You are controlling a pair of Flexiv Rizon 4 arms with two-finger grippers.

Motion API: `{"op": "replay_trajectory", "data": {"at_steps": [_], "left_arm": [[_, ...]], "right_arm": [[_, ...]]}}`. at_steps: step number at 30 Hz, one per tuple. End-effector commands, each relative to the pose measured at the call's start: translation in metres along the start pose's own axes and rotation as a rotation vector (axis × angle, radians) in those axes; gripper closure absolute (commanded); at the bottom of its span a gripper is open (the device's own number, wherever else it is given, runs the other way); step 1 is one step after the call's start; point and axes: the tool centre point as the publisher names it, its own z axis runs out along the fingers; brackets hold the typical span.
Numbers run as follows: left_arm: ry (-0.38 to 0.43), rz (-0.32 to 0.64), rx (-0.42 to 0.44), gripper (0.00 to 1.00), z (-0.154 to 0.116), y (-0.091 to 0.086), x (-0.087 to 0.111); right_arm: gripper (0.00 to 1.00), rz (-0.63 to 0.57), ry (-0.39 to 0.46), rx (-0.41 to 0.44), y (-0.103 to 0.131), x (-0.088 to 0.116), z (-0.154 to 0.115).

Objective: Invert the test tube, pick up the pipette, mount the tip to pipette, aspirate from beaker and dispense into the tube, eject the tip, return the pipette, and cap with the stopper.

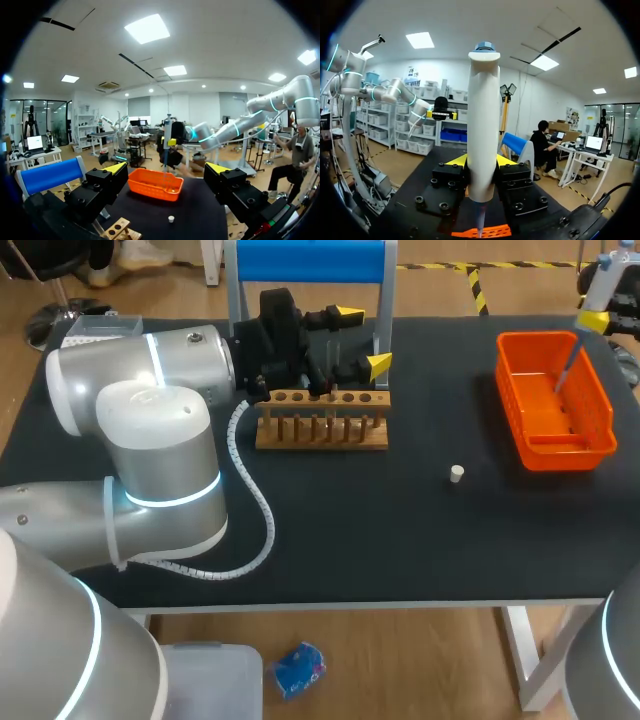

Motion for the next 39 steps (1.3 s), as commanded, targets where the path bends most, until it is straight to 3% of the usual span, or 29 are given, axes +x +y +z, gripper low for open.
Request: {"op": "replay_trajectory", "data": {"at_steps": [1, 24, 39], "left_arm": [[-0.007, 0.001, 0.009, 0.00, 0.002, 0.002, 0.001], [-0.007, 0.001, 0.009, 0.00, 0.002, 0.002, 0.001], [-0.048, 0.030, -0.012, 0.00, 0.042, -0.023, -0.005]], "right_arm": [[1.00, 0.000, 0.023, -0.003, -0.002, -0.006, -0.002], [1.00, -0.021, 0.042, -0.031, 0.000, -0.004, -0.002], [1.00, -0.021, 0.045, -0.023, -0.021, -0.018, -0.021]]}}
